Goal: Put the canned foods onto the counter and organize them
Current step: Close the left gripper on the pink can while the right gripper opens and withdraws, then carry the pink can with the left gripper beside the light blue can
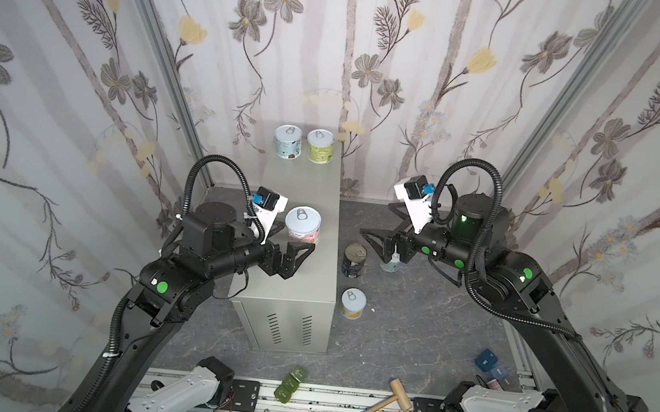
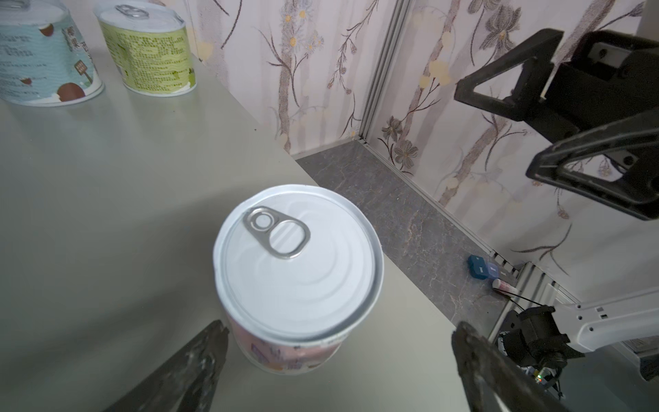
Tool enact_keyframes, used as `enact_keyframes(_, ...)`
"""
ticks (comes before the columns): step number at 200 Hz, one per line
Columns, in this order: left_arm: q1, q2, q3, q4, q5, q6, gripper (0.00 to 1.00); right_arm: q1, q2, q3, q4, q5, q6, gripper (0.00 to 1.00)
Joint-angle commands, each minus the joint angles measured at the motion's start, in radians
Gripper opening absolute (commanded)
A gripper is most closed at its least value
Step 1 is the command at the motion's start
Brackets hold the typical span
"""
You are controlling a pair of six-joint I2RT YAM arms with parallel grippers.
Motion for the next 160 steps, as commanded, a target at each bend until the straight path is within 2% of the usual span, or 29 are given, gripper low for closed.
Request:
enact_keyframes(1,-0.014,0.02,0.007,0.065,-0.102,0.024,0.95,-0.007,-0.033,-0.038,0.066,0.006,0.011,1.0)
enact_keyframes(39,-0.015,0.062,0.025,0.085,-0.126,0.028,0.86,-0.024,-0.079,-0.087,0.082,0.005,0.01,1.0)
enact_keyframes(69,-0.015,0.078,0.026,0.105,-0.077,0.023,0.85,-0.037,-0.096,-0.111,0.093,-0.007,0.007,1.0)
enact_keyframes(87,-0.016,0.095,0.034,0.107,-0.085,0.026,0.84,-0.041,-0.102,-0.122,0.102,-0.012,0.007,1.0)
enact_keyframes(141,-0.013,0.136,0.039,0.109,-0.206,0.051,0.69,-0.043,-0.131,-0.176,0.13,-0.051,-0.004,1.0)
enact_keyframes(160,0.002,0.153,0.039,0.123,-0.236,0.065,0.68,-0.043,-0.148,-0.198,0.146,-0.06,-0.007,1.0)
